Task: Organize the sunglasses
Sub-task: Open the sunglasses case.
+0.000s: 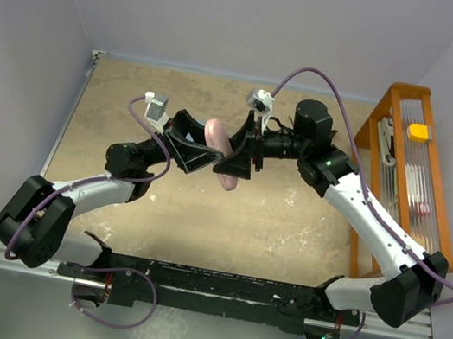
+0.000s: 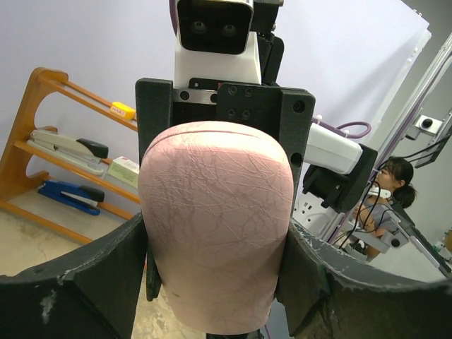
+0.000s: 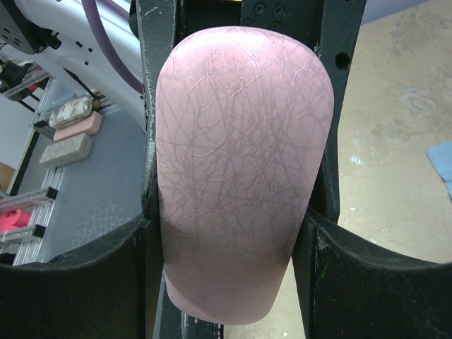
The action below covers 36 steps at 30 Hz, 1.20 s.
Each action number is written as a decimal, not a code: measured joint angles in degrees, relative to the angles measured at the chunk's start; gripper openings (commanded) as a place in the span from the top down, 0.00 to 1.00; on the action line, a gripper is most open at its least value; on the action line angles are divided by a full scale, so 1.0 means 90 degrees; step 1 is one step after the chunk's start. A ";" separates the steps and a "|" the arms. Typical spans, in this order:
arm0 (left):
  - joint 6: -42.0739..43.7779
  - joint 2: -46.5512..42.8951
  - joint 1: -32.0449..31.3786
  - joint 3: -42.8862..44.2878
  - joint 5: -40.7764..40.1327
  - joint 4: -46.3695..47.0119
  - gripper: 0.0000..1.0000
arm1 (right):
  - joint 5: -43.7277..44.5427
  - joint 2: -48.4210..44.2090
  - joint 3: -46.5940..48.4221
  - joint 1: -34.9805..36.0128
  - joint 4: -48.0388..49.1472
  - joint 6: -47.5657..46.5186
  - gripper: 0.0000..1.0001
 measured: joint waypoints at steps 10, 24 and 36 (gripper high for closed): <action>-0.0015 -0.0075 0.0066 0.0005 0.0078 0.0005 0.26 | -0.0002 -0.0002 0.0000 0.0027 0.0019 0.0000 1.00; -0.0017 -0.0124 0.0148 0.0005 0.0100 0.0012 0.32 | -0.0005 -0.0002 -0.0002 0.0029 -0.0015 0.0000 1.00; -0.0022 -0.0121 0.0148 0.0005 0.0126 0.0015 0.32 | 0.0005 0.0005 -0.0002 0.0029 -0.0032 0.0000 1.00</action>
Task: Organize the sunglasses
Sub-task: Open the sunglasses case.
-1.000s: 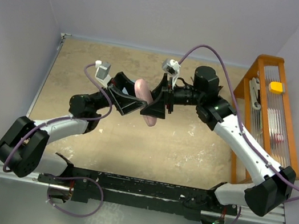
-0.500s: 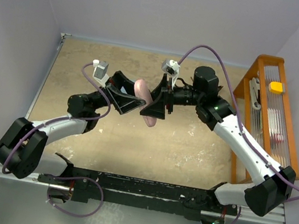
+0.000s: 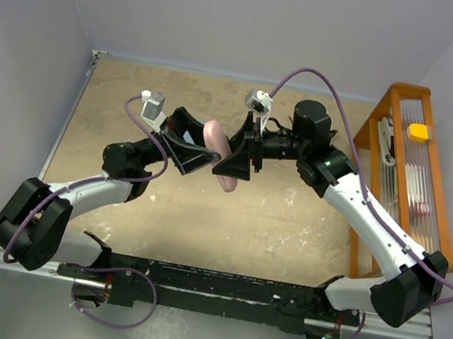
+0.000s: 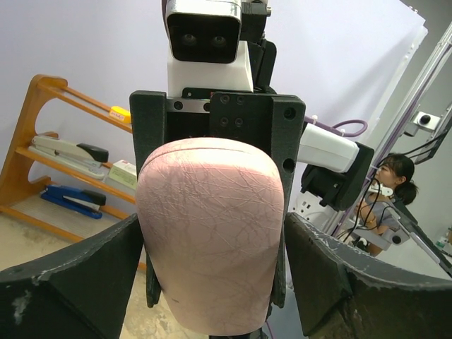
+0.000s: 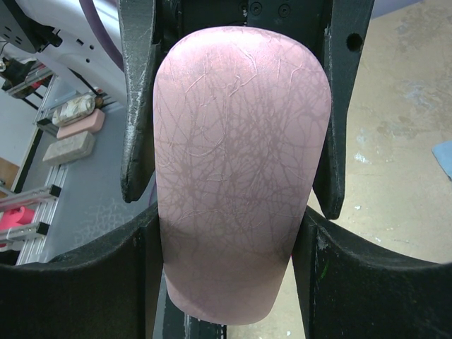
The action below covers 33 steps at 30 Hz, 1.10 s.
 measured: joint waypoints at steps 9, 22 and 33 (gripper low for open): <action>-0.0010 0.0051 0.0000 0.0000 -0.0007 0.0005 0.75 | 0.0036 0.0039 0.0000 0.0000 0.0000 -0.0036 1.00; 0.0000 0.0078 0.0000 0.0000 0.0000 0.0007 0.76 | 0.0034 0.0039 0.0000 0.0000 -0.0041 -0.0036 1.00; -0.0002 0.0058 0.0000 0.0039 0.0017 0.0005 0.86 | -0.0063 0.0041 0.0000 -0.0046 0.0158 0.0163 1.00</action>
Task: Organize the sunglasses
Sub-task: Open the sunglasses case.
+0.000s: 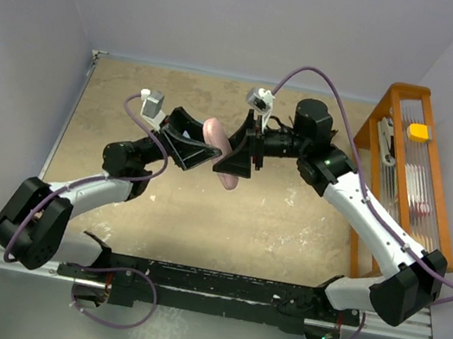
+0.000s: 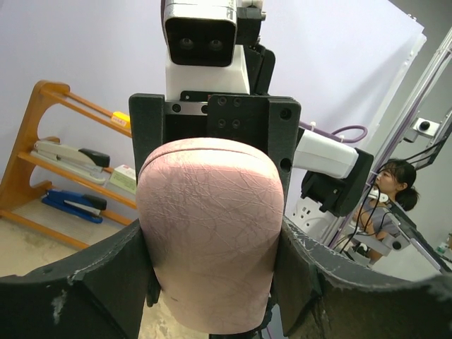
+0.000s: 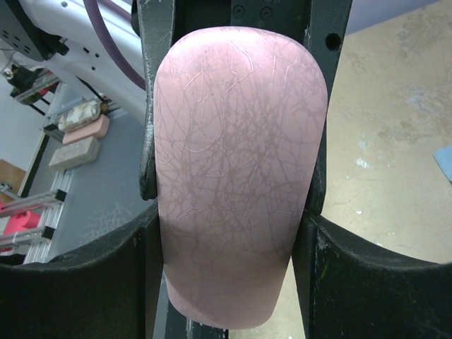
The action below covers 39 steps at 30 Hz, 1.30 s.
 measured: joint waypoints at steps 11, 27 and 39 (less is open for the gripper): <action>0.0019 -0.0313 -0.0027 0.0107 -0.0141 0.0002 0.86 | -0.0682 -0.0002 -0.0265 -0.0192 0.1693 0.1445 1.00; 0.0335 -0.0427 -0.0231 0.0107 -0.0357 0.0000 0.83 | -0.1435 0.0192 -0.0454 -0.0503 0.3441 0.3174 1.00; 0.0546 -0.0427 -0.0357 0.0102 -0.0464 0.0002 0.81 | -0.1834 0.0372 -0.0454 -0.0699 0.4274 0.4034 1.00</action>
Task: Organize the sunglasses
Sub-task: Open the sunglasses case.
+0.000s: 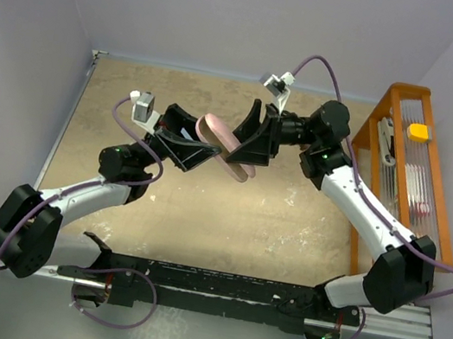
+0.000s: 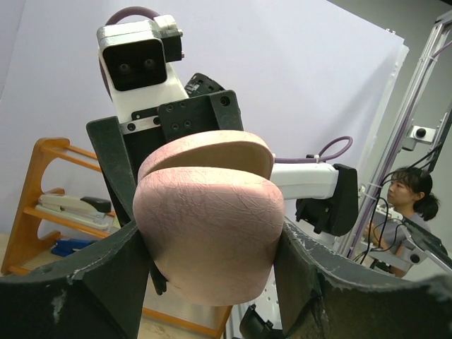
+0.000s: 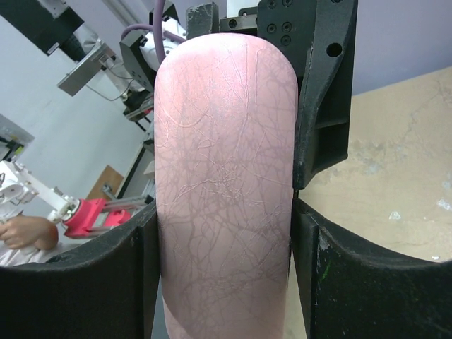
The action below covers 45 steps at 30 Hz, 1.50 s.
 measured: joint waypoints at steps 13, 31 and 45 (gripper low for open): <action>0.0253 0.0000 -0.0083 -0.0039 -0.0017 0.0002 0.81 | -0.0563 0.0379 0.0063 -0.0206 0.1489 0.1457 1.00; 0.0682 0.0019 -0.0257 -0.0158 -0.0015 0.0017 0.81 | -0.0882 0.0510 0.0121 -0.0393 0.2147 0.2195 1.00; 0.1032 0.0032 -0.0345 -0.0265 -0.0010 0.0017 0.81 | -0.0996 0.0593 0.0160 -0.0478 0.2361 0.2421 1.00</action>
